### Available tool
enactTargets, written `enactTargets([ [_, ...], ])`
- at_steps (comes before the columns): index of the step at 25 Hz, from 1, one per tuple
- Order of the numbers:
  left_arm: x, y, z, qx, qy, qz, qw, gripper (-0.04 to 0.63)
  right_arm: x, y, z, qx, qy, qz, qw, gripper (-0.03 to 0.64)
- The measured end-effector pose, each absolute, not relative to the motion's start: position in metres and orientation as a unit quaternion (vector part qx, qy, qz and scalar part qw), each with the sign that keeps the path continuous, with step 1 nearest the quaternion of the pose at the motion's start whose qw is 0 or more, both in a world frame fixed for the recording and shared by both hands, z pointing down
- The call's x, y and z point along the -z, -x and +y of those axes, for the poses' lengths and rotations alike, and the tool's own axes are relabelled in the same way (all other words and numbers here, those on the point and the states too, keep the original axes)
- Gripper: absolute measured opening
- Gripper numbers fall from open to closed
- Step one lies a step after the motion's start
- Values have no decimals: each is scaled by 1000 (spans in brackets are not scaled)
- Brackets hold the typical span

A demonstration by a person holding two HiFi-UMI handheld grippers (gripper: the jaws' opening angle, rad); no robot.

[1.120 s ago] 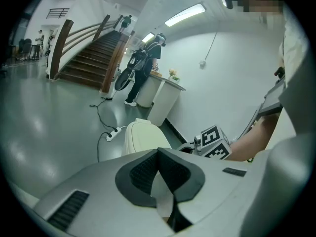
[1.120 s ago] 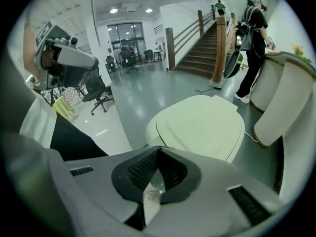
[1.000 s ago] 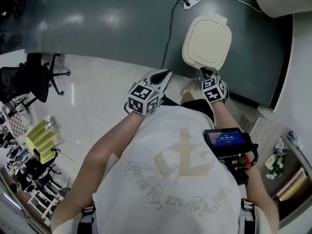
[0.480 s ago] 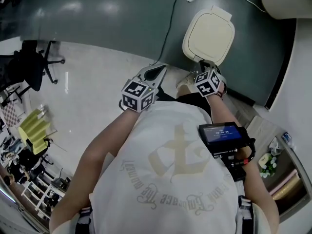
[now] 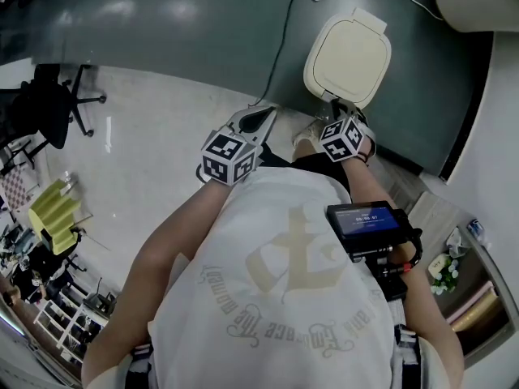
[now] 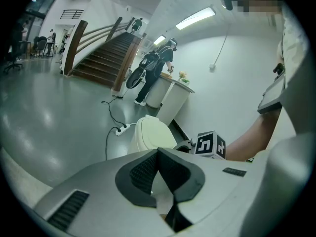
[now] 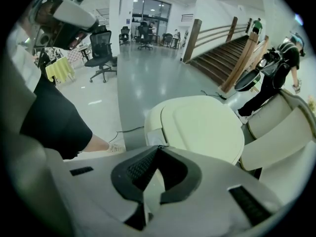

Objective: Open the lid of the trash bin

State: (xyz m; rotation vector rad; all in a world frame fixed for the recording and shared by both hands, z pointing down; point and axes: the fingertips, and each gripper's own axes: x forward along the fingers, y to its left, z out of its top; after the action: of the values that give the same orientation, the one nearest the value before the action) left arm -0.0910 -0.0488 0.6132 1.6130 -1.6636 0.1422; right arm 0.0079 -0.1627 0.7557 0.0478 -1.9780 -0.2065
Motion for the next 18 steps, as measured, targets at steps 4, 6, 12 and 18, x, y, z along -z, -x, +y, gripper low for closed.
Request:
enactTargets([
  [4,-611,102,-42,-55,-636,-657,401,14,-754,4,-157,122,-12,-822,556,8],
  [6,-611,100,-42,-55,-636,-658,400,14,-755,1,-157,132,-12,-816,562,8],
  [12,-610,98,-41,-54,-634,-659,400,14,-755,0,-157,146,-16,-811,567,8],
  [18,-611,97,-40,-54,-634,-659,400,14,-756,0,-157,142,-11,-816,559,8],
])
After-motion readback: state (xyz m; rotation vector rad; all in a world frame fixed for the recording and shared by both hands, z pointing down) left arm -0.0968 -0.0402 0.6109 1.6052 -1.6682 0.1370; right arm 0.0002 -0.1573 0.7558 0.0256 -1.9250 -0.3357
